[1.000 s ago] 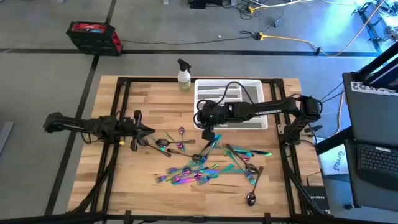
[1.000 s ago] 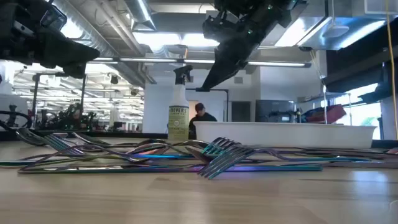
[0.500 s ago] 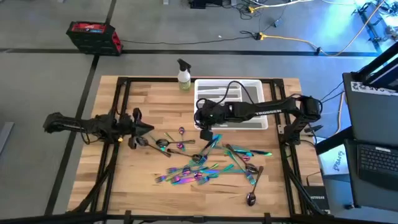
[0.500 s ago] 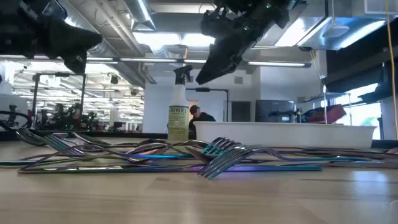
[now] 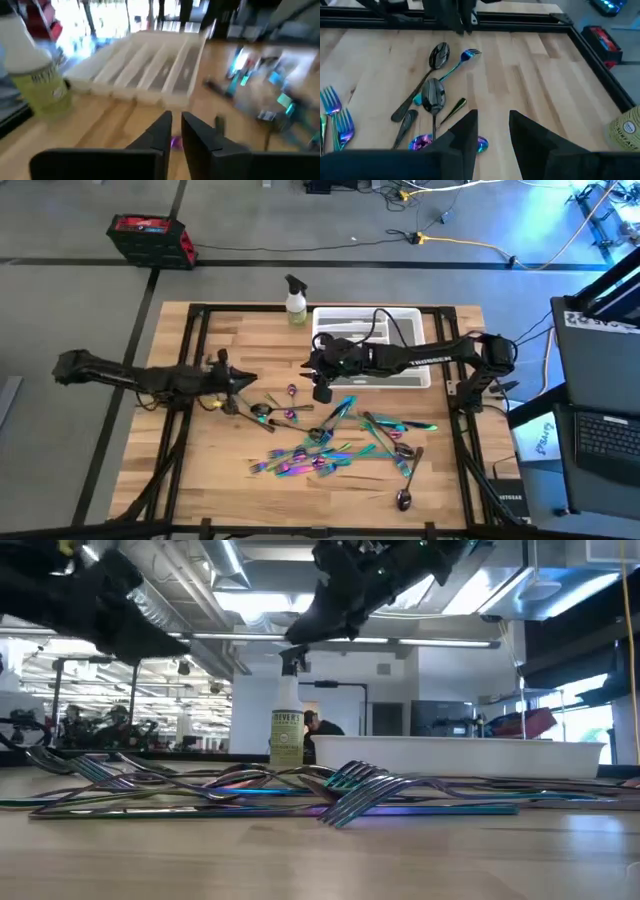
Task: Sort silverware
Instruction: Put the blue fork on the white silverware tray
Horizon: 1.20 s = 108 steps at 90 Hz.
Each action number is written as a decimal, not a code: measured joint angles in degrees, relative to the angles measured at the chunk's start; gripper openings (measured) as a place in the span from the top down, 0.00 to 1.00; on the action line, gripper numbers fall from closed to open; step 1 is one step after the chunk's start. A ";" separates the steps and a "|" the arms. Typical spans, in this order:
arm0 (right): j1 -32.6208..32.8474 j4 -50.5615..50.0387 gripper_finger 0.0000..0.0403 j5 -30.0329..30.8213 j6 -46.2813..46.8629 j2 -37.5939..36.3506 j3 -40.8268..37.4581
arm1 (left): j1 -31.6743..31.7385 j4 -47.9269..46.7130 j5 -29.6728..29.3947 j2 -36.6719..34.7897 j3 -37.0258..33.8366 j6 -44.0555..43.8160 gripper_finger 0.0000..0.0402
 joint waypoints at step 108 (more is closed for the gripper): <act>5.75 -39.42 0.77 1.47 -8.64 -9.09 -0.04 | 12.24 -60.57 20.35 47.82 36.14 41.01 0.83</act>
